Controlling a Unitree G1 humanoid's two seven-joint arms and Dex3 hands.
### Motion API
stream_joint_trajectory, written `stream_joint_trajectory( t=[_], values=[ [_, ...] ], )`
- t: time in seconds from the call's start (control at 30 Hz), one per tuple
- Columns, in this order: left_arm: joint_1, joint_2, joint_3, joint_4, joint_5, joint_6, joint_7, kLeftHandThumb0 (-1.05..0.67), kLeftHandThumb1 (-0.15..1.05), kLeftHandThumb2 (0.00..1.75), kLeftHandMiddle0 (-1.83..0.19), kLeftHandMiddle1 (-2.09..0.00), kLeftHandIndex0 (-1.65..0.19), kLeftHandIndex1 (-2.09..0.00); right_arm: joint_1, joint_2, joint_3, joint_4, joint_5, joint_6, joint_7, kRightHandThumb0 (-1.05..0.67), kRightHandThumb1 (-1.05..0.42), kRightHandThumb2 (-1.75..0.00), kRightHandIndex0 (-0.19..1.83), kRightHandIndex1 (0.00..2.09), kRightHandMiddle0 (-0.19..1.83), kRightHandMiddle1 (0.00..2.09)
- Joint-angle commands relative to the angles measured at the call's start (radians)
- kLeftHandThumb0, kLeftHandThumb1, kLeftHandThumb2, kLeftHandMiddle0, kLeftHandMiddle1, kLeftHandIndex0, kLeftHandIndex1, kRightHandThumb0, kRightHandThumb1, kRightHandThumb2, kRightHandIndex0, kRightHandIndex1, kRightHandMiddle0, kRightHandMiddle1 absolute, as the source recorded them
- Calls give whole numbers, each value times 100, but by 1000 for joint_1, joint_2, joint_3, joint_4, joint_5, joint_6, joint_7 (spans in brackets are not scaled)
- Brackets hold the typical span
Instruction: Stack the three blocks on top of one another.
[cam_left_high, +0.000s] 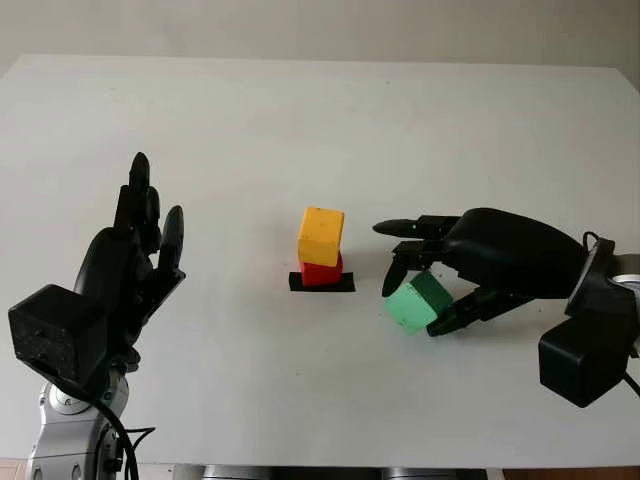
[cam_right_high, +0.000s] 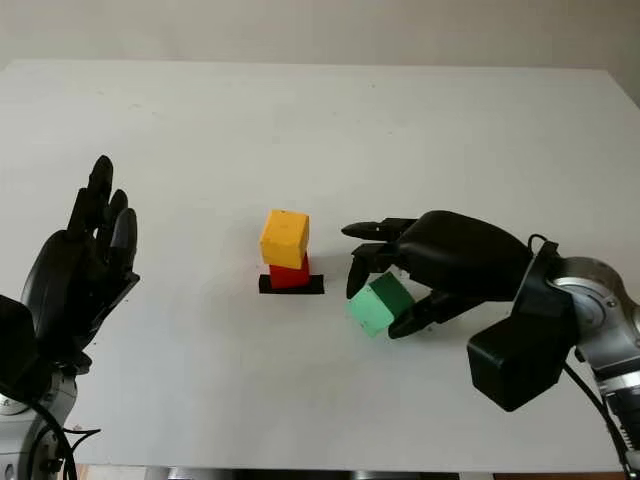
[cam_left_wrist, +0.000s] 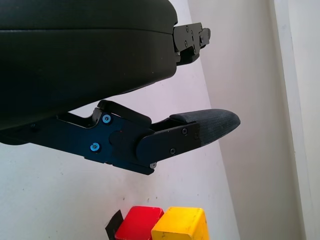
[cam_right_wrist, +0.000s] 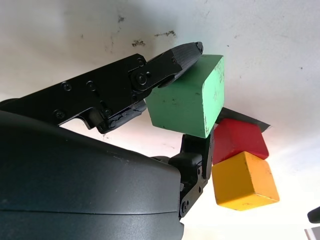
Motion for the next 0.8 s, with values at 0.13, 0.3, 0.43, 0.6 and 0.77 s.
stream_joint_trajectory(
  t=[0.13,0.3,0.43,0.6,0.77],
  values=[
    [-5,8,-1,3,-1,-8,-3,-66,105,65,18,-5,17,-5,9,0,-20,-25,13,8,9,-40,-92,-5,28,7,49,126],
    [-1,-7,-14,0,11,-15,14,-66,105,65,16,-6,15,-6,-89,-17,-46,35,34,45,35,-38,-92,-5,30,8,47,124],
    [8,-11,-28,-12,26,-7,23,-67,105,64,16,-5,16,-6,-153,8,-72,63,75,84,33,-40,-93,-6,32,8,48,124],
    [12,-28,-40,-17,39,-9,40,-67,105,65,17,-5,16,-5,-178,59,-124,23,215,287,51,-42,-90,-4,32,8,51,127],
    [14,-34,-50,-9,44,-14,47,-67,105,65,19,-5,17,-5,-183,122,-165,-69,362,582,67,-36,-91,-5,24,4,42,136]
  ],
)
